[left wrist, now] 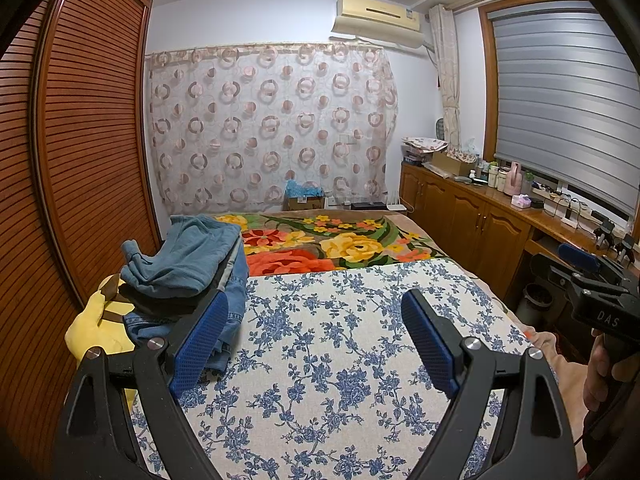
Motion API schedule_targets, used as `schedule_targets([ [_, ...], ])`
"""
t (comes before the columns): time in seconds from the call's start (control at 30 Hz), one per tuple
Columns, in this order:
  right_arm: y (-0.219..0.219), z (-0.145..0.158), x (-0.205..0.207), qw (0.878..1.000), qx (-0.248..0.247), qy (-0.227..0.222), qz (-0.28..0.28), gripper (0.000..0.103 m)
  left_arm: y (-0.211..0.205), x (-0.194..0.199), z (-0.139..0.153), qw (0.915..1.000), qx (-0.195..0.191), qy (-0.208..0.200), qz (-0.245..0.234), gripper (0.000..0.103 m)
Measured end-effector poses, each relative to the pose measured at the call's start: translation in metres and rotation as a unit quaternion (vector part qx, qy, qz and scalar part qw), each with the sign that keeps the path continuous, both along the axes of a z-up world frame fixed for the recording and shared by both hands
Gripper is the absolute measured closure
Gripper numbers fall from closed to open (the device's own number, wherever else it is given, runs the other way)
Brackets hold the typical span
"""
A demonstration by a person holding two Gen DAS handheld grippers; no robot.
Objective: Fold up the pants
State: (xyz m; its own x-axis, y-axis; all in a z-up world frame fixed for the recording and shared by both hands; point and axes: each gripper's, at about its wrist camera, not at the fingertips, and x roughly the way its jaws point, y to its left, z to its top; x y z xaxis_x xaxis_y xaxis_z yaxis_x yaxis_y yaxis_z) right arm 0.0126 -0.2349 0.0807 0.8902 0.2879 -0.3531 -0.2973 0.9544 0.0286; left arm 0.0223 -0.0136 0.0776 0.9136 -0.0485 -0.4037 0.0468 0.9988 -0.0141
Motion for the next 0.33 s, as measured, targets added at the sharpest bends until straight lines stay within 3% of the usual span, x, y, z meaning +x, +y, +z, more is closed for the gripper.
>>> schedule_targets([
  [0.33, 0.0003, -0.0005, 0.0011, 1.000, 0.001, 0.000, 0.001, 0.017, 0.0000, -0.0002, -0.0005, 1.0000, -0.001, 0.000, 0.000, 0.014],
])
